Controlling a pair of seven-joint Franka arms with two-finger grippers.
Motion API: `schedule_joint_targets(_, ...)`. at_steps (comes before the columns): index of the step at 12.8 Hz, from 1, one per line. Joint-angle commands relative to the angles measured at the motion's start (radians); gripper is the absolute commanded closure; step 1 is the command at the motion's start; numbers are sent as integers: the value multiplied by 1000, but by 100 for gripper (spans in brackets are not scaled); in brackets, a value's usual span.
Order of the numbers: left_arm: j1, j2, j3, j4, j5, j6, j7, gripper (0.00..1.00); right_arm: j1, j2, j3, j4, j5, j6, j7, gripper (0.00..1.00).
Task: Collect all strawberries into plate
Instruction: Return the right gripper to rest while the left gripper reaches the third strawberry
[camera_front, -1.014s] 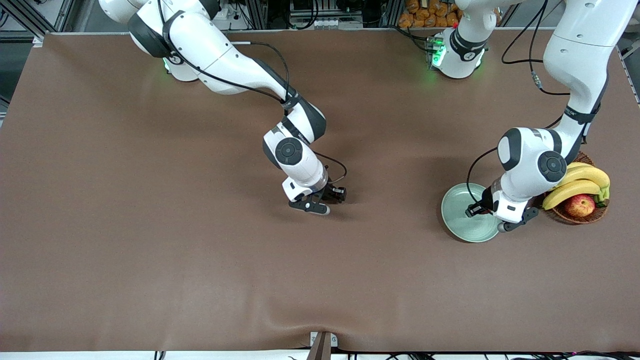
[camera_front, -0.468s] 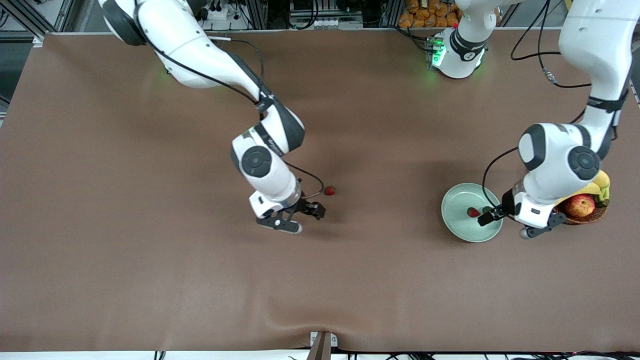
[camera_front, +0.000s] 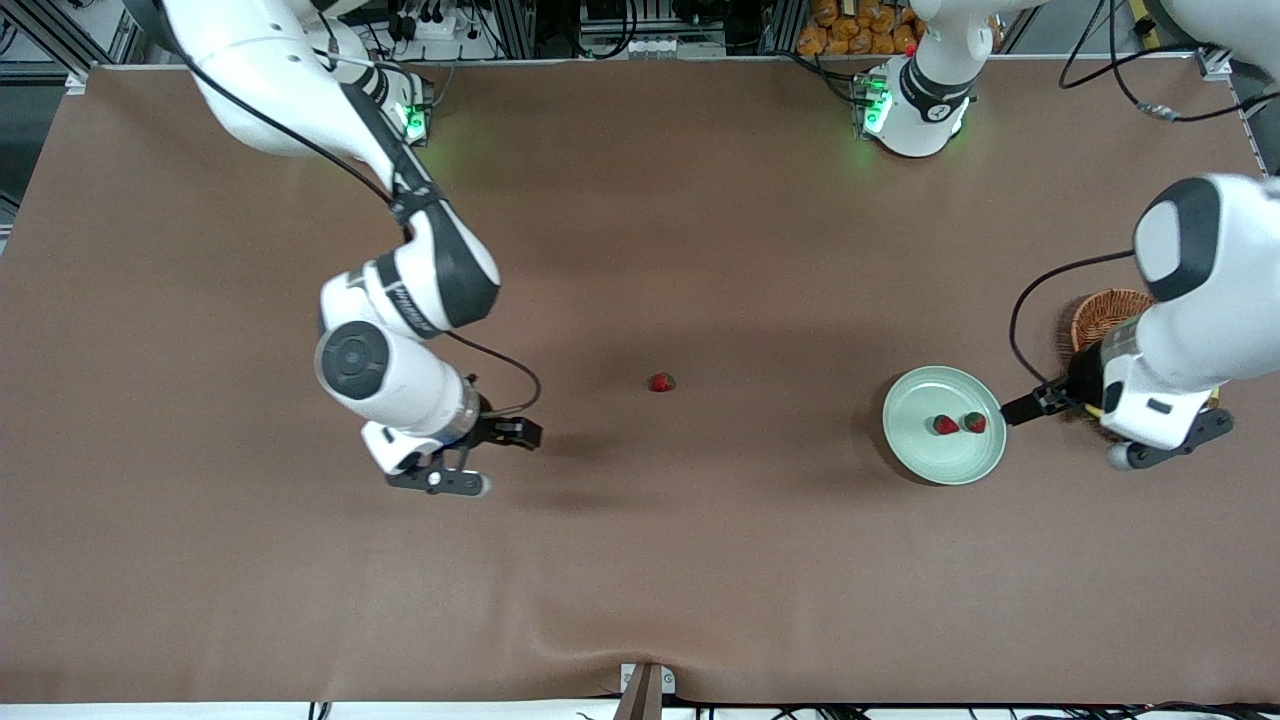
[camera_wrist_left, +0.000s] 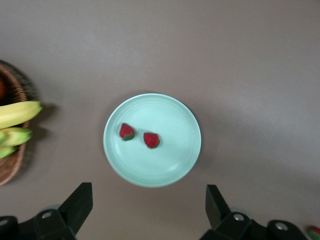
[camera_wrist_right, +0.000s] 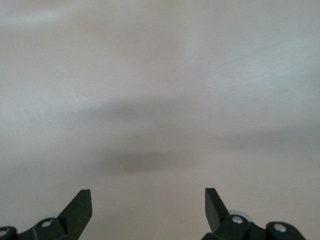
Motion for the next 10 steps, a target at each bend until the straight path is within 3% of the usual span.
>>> schedule_joint_targets(1, -28, 13, -36, 43, 2, -53, -11, 0, -67, -153, 15, -147, -5, 0, -82, 0)
schedule_joint_targets(6, -313, 147, -47, 145, 2, 31, -536, 0, -164, -328, -1, -208, -19, -132, -209, 0)
schedule_joint_targets(10, -465, 249, -39, 152, 79, 163, -995, 0, -169, -475, -158, -317, -27, -183, -417, 0)
